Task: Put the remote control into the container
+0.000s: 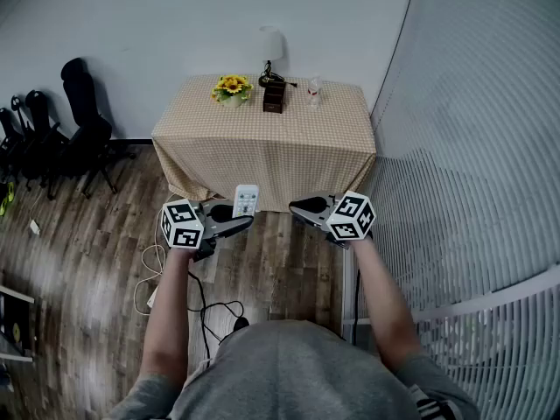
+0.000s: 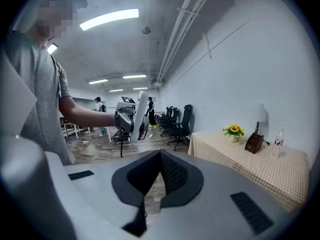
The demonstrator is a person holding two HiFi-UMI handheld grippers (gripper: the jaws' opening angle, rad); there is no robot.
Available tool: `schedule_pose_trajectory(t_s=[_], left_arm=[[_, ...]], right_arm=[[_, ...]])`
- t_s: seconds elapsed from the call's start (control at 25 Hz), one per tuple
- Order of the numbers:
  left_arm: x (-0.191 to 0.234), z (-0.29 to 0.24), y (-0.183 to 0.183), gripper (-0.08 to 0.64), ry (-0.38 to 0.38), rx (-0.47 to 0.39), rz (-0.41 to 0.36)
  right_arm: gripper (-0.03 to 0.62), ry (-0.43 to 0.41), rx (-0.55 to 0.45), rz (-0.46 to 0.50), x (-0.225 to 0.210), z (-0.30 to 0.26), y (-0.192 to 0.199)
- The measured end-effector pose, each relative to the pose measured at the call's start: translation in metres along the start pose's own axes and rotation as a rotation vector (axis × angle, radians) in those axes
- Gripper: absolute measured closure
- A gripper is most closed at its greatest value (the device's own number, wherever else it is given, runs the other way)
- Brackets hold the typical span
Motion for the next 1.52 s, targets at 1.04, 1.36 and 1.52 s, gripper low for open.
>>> schedule_pose_trajectory(t_s=[1.04, 1.36, 1.52], left_arm=[[0.026, 0.015, 0.008, 0.471, 0.095, 0.02, -0.035], [0.04, 0.046, 0.019, 0.471, 0.162, 0.056, -0.059], [0.044, 0.064, 0.023, 0.471, 0.189, 0.067, -0.069]], right_arm=[[0.574, 0.059, 0.015, -0.047, 0.004, -0.021, -0.009], [0.574, 0.118, 0.002, -0.084, 0.015, -0.05, -0.026], [0.574, 0.149, 0.005, -0.109, 0.024, -0.064, -0.031]])
Point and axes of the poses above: the fingertips, and each gripper's own axes: z backward along the fingers, x to its left, y out of its underside, the point moved 5 cm from there along z, backward along the fingers, and after that the axes turned 12 degrees about x, right-handed, at the moved point
